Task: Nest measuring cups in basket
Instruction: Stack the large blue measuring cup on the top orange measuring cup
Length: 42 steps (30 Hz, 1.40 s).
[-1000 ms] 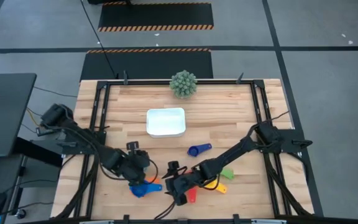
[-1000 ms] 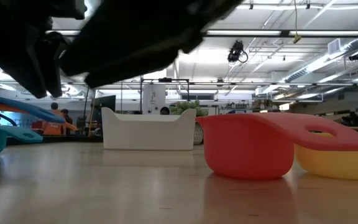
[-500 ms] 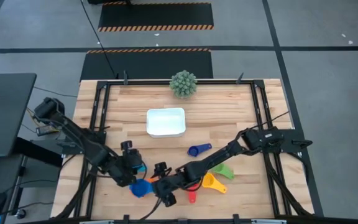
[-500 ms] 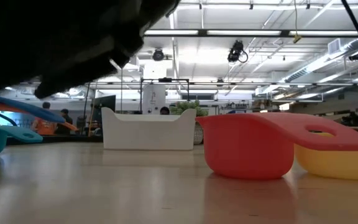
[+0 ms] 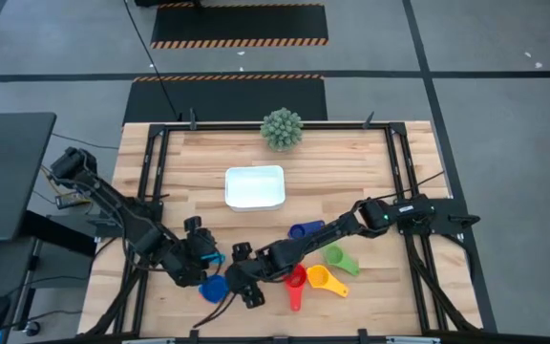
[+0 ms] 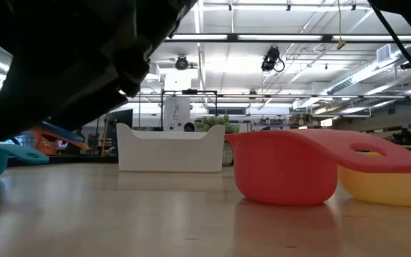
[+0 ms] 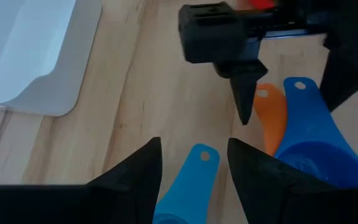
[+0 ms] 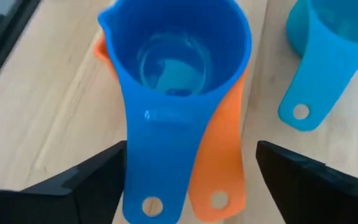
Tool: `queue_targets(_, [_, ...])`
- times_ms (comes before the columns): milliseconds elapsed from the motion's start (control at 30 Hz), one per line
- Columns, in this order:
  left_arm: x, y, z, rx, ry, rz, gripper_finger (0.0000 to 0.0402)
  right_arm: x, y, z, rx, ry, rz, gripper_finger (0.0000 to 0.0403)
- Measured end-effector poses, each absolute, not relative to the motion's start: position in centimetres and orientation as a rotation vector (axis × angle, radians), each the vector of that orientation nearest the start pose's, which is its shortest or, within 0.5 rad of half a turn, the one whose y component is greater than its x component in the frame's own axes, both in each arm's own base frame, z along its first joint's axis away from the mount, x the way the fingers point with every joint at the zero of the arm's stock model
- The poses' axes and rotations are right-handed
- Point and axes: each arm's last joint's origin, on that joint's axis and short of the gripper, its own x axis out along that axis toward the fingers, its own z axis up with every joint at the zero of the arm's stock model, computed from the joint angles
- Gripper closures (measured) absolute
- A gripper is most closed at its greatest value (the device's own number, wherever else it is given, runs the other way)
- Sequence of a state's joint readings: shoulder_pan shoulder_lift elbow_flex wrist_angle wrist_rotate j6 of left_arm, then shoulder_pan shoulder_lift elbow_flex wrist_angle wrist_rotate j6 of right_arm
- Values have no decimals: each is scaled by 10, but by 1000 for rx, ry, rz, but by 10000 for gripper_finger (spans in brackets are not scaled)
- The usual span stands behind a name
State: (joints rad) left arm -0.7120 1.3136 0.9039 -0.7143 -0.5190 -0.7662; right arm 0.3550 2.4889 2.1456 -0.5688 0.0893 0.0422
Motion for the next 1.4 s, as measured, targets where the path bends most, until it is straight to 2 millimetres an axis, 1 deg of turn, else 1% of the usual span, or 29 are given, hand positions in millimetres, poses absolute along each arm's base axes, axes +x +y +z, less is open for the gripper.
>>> queue_targets(267, [191,-146,232,-47,912,184,214,510,175,161,-134,916,280,118])
queue_targets(533, [191,-146,231,-46,920,181,214,508,172,161,-137,938,324,196])
queue_targets(733, [191,-146,231,-48,923,178,214,508,172,163,-152,940,331,233])
queue_targets(833, [191,-147,231,-56,933,166,214,507,172,163,-158,941,335,235])
queue_targets(900, [191,-147,231,-60,936,161,214,507,172,163,-160,940,336,227])
queue_targets(1100, [191,-147,231,-62,936,159,214,508,173,164,-154,926,344,178])
queue_targets(1200, [191,-147,231,-62,936,159,214,511,175,166,-130,889,375,162])
queue_targets(1400, [191,-147,231,-63,936,158,214,514,174,166,-113,863,351,164])
